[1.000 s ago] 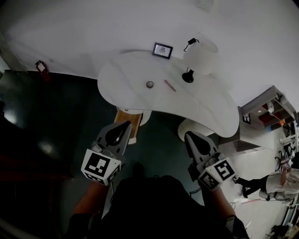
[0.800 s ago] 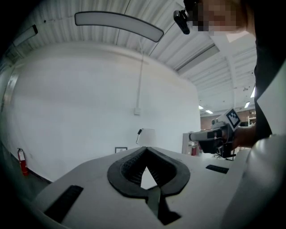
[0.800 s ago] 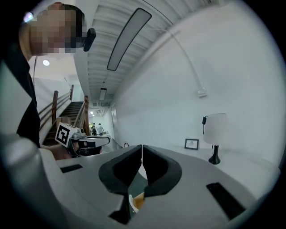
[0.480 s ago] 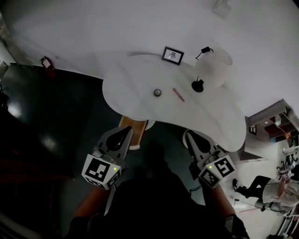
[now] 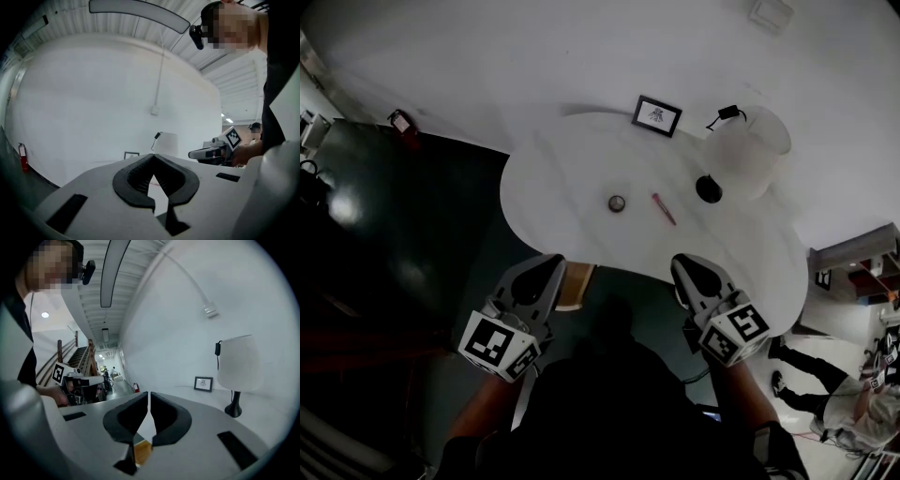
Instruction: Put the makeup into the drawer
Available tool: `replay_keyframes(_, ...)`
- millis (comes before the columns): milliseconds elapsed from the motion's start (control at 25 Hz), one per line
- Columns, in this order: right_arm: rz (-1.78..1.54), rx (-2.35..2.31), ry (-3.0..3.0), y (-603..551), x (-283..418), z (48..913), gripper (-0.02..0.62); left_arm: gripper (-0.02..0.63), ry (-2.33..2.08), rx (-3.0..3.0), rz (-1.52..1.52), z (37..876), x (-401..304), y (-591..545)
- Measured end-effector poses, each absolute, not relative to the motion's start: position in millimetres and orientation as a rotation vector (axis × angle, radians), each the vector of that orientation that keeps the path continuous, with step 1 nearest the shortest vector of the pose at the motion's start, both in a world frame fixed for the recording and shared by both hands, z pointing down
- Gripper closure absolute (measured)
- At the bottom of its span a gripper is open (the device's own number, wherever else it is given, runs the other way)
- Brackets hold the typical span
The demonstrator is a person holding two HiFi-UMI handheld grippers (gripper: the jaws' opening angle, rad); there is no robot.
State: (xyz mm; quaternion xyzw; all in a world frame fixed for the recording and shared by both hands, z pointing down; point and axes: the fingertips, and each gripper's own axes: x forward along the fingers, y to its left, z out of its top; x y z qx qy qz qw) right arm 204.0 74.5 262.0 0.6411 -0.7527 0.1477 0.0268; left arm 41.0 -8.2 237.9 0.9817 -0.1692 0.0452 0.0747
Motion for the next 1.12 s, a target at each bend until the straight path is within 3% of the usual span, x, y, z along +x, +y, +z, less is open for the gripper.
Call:
replay_keyframes(480,0.524,1.778,-2.341,9,288,311,0.576,0.595,-0.653,2.896,0.246,260,128,-42)
replay_keyframes(800,0.577,1.670,-2.223,-24,329,372,0.574,0.595,-0.716,2.887,0.291,271,148,-53)
replay_keyframes(960,0.566,1.628,-2.113,-38,342,403,0.509,0.595,-0.718,2.875,0.288,280,148,-57)
replay_keyframes(1120,0.591,1.582,-2.057,-51,345,430,0.502,0.595,-0.705,2.850,0.288,292,149,-61)
